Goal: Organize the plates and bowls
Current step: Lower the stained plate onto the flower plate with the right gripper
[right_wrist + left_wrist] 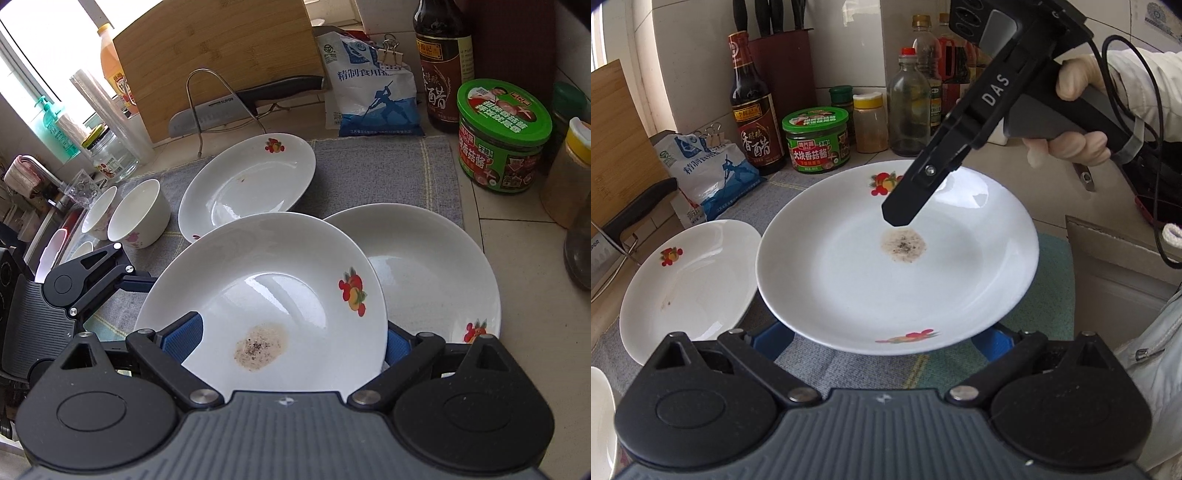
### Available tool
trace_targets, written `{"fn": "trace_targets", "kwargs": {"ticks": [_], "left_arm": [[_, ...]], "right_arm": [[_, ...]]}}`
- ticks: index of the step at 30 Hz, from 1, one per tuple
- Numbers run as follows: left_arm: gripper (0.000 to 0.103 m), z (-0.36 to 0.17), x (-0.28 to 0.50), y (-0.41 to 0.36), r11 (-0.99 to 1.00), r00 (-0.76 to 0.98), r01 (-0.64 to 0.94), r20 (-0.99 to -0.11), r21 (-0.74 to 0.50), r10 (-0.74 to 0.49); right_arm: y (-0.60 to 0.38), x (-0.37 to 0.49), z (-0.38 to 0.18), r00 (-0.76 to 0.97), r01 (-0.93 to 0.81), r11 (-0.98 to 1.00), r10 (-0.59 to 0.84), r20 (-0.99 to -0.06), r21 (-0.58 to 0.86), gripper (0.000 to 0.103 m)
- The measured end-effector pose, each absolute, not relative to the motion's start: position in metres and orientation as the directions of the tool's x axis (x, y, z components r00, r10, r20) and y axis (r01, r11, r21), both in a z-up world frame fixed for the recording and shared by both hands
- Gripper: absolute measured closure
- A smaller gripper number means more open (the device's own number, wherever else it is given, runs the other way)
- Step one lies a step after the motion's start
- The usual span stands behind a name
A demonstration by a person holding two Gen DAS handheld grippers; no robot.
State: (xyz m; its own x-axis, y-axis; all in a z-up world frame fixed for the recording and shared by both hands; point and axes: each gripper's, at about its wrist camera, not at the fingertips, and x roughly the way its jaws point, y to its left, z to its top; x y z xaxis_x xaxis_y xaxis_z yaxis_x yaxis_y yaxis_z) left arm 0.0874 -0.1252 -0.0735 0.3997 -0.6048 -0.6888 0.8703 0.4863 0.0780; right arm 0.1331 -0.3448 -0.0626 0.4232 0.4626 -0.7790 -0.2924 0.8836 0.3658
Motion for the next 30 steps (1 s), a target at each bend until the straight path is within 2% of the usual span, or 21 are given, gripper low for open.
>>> {"fn": "trace_targets", "kwargs": {"ticks": [30], "left_arm": [[0.002,-0.084,0.123,-0.169,0.466,0.400,0.877,-0.717,0.118,-0.571]], "right_arm": [[-0.389,0.158,-0.090,0.453,-0.200,0.900,0.436,-0.777,0.388,0.004]]}}
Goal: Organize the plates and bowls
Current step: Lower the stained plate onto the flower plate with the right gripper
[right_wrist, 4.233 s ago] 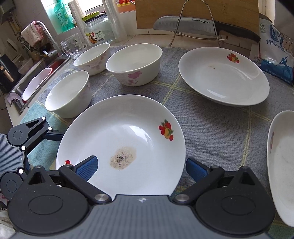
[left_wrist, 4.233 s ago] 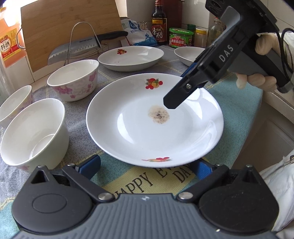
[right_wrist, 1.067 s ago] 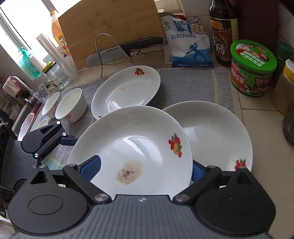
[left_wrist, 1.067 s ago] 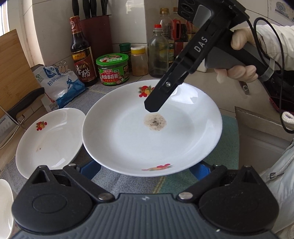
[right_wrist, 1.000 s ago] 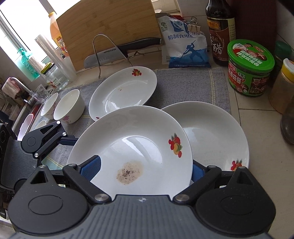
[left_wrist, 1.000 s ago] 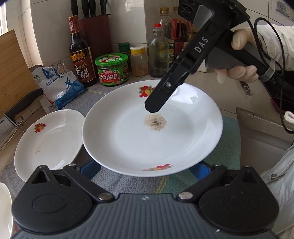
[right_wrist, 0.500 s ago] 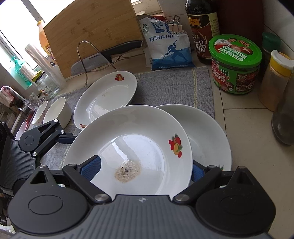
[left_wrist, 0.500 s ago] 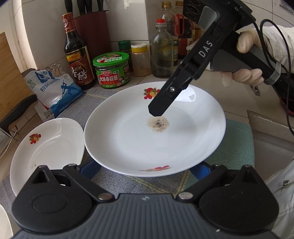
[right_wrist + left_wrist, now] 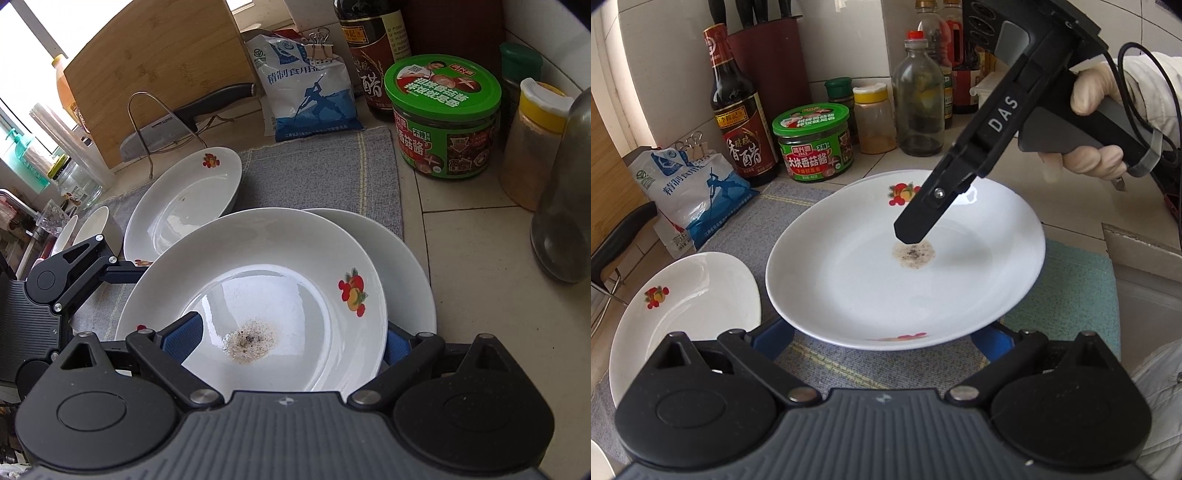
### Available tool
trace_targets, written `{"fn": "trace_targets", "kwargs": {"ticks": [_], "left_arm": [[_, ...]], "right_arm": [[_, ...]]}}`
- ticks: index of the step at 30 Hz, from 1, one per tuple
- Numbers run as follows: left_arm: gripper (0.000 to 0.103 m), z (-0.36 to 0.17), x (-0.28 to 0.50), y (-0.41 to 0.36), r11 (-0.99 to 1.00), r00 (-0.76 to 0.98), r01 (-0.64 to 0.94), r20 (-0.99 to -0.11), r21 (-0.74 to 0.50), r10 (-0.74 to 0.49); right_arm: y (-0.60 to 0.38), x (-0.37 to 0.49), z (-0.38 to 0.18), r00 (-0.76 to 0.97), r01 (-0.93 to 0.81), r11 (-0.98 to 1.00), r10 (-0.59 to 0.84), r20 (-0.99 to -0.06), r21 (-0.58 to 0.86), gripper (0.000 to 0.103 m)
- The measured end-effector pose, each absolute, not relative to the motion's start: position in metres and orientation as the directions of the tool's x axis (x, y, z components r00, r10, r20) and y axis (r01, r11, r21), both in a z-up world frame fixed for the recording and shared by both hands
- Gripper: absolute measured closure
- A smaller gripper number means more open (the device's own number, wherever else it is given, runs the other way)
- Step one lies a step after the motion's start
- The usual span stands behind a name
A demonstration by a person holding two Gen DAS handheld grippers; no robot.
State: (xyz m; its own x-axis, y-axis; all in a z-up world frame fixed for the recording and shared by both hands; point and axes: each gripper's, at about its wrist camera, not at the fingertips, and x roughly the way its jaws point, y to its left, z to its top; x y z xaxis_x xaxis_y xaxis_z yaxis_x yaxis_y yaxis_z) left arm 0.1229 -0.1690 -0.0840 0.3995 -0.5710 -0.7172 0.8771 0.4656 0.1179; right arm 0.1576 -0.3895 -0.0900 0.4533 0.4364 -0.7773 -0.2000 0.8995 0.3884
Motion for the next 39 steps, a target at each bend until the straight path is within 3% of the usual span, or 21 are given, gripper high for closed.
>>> {"fn": "trace_targets", "kwargs": {"ticks": [29,39], "left_arm": [[0.000,-0.085,0.118,-0.172,0.489,0.423,0.861,-0.726,0.137,-0.542],[0.001,-0.088,0.112,-0.173,0.552,0.437,0.829,-0.719,0.088,-0.541]], "right_arm": [[-0.406,0.138,-0.080,0.481,-0.210,0.913,0.408,-0.776,0.349,0.004],[-0.398,0.135,-0.077,0.484,-0.201,0.936,0.351,-0.802,0.288,0.002]]}}
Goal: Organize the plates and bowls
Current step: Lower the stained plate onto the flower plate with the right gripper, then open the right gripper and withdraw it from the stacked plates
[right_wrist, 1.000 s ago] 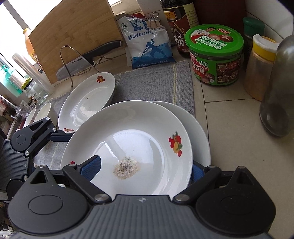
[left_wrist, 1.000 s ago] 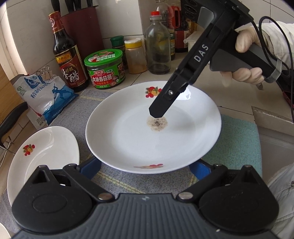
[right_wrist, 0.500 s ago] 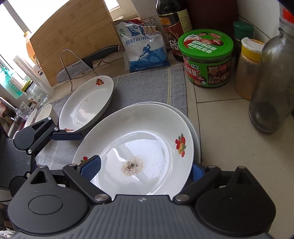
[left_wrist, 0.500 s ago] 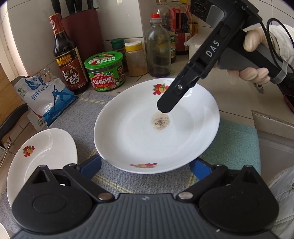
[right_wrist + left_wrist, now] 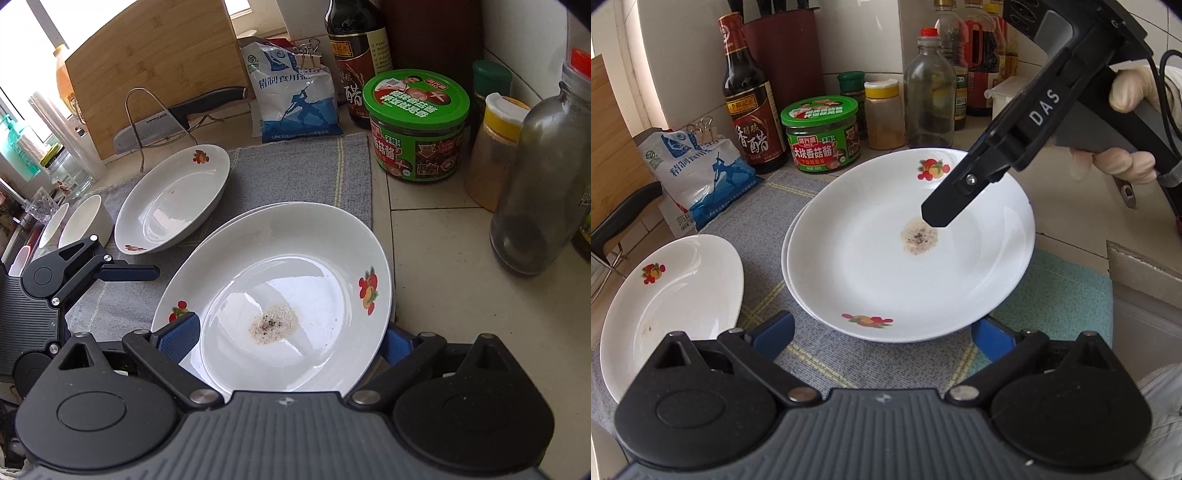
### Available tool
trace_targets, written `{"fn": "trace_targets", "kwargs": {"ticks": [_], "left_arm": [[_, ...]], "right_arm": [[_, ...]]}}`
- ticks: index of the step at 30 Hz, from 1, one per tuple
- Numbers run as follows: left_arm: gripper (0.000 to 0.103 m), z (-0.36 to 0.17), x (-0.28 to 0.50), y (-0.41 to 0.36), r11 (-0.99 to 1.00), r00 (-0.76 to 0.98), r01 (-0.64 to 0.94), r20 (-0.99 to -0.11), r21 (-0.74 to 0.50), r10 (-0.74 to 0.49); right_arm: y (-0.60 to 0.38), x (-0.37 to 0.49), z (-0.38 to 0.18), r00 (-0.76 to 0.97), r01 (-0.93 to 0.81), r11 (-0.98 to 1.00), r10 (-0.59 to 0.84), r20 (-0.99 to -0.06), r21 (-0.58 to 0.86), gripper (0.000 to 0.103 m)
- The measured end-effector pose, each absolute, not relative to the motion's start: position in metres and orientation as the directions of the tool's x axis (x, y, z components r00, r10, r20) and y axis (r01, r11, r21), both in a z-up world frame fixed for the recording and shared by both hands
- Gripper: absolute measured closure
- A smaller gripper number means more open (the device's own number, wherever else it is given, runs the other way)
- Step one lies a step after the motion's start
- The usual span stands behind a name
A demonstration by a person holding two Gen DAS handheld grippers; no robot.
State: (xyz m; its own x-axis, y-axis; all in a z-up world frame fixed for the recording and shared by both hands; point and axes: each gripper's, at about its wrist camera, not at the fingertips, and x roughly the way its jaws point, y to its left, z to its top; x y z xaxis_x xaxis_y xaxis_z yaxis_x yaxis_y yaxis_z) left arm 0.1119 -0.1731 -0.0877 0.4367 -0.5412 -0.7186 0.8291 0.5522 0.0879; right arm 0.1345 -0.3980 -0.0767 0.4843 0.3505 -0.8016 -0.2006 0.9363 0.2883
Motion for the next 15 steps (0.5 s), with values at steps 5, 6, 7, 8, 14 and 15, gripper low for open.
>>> {"fn": "trace_targets", "kwargs": {"ticks": [5,6,7,8,14,15], "left_arm": [[0.001,-0.086,0.109,-0.168,0.545,0.431,0.835,-0.705,0.075,-0.564],[0.001,-0.085,0.108,-0.167,0.545,0.427,0.835,-0.704,0.067,-0.567],[0.001,-0.084,0.107,-0.165,0.544,0.426,0.836,-0.700,0.064,-0.572],[0.001,-0.082,0.105,-0.161,0.547,0.433,0.834,-0.690,0.063,-0.581],[0.002,-0.070,0.101,-0.141,0.597,0.465,0.802,-0.658,0.030,-0.592],[0.002,-0.068,0.100,-0.136,0.612,0.480,0.790,-0.651,0.030,-0.588]], "right_arm": [[-0.392,0.129,-0.076,0.492,-0.153,0.958,0.288,-0.821,0.244,0.002],[-0.391,0.128,-0.075,0.495,-0.143,0.961,0.276,-0.824,0.236,0.002],[-0.391,0.127,-0.075,0.497,-0.127,0.966,0.260,-0.828,0.227,0.002],[-0.391,0.126,-0.076,0.498,-0.114,0.969,0.247,-0.831,0.220,0.002],[-0.389,0.118,-0.072,0.530,-0.071,0.977,0.206,-0.822,0.199,0.000],[-0.386,0.117,-0.069,0.537,-0.070,0.980,0.193,-0.821,0.184,0.000]]}}
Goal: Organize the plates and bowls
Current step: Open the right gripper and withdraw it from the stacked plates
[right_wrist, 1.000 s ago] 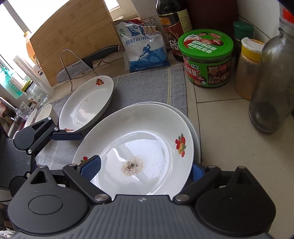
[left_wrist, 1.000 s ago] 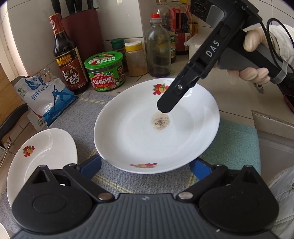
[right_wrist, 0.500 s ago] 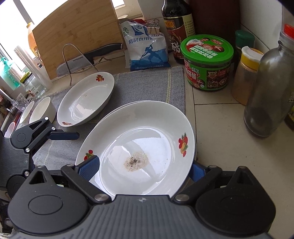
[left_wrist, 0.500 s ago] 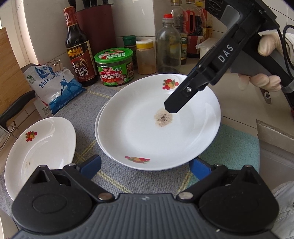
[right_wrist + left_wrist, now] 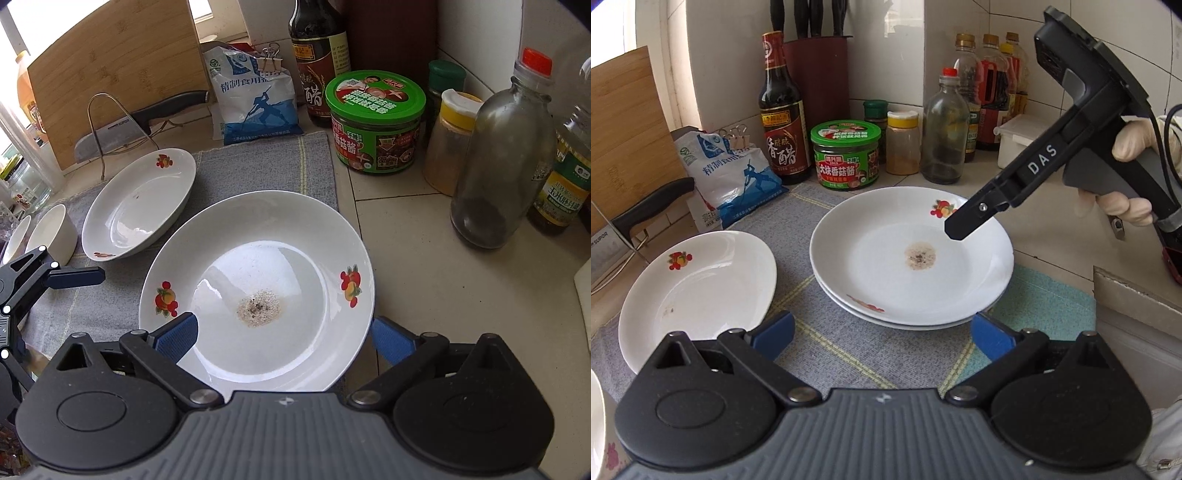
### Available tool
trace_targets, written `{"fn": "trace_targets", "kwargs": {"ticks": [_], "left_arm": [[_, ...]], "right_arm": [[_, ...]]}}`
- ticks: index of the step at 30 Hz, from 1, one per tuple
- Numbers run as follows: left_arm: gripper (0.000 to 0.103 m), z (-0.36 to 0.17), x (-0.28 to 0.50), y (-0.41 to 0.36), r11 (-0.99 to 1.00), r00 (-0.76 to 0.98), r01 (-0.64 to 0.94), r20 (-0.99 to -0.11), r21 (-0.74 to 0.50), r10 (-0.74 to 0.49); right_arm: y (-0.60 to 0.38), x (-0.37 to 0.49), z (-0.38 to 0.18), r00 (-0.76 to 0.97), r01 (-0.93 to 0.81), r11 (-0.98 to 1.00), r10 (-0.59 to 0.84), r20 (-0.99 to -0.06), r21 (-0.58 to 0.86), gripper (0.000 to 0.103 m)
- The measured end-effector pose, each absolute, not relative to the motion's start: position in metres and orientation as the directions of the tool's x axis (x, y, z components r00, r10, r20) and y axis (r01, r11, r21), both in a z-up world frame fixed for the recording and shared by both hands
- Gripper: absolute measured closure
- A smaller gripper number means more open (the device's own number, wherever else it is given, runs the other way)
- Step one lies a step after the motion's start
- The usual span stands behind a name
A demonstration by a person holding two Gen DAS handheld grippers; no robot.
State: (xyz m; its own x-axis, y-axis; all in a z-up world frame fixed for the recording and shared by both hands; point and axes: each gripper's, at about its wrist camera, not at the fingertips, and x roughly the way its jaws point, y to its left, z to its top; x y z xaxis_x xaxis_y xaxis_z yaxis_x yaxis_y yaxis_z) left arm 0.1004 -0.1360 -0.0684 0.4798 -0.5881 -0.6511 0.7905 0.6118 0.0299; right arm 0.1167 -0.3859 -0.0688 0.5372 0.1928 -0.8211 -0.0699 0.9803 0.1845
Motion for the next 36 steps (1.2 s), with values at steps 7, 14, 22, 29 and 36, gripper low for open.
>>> {"fn": "trace_targets", "kwargs": {"ticks": [7,14,22,29,36], "left_arm": [[0.001,-0.062,0.099,-0.109,0.729,0.585,0.681,-0.644,0.060,-0.493],[0.001,-0.067,0.106,-0.082,0.864,0.669,0.501,-0.656,0.050,-0.349],[0.001,-0.094,0.127,-0.068,0.929,0.681,0.368,-0.691,0.039,-0.240],[0.001,-0.114,0.143,-0.078,0.937,0.666,0.346,-0.713,0.037,-0.218],[0.000,-0.119,0.154,-0.080,0.941,0.676,0.339,-0.697,0.007,-0.238]], "right_arm": [[-0.359,0.107,-0.050,0.611,-0.114,0.989,0.146,-0.779,0.096,0.000],[-0.324,0.111,-0.042,0.636,-0.221,0.974,0.186,-0.749,0.054,0.000],[-0.304,0.129,-0.046,0.614,-0.297,0.952,0.249,-0.749,0.073,0.000],[-0.293,0.150,-0.052,0.579,-0.369,0.925,0.303,-0.757,0.088,0.000],[-0.285,0.181,-0.054,0.543,-0.433,0.897,0.342,-0.767,0.093,0.000]]}}
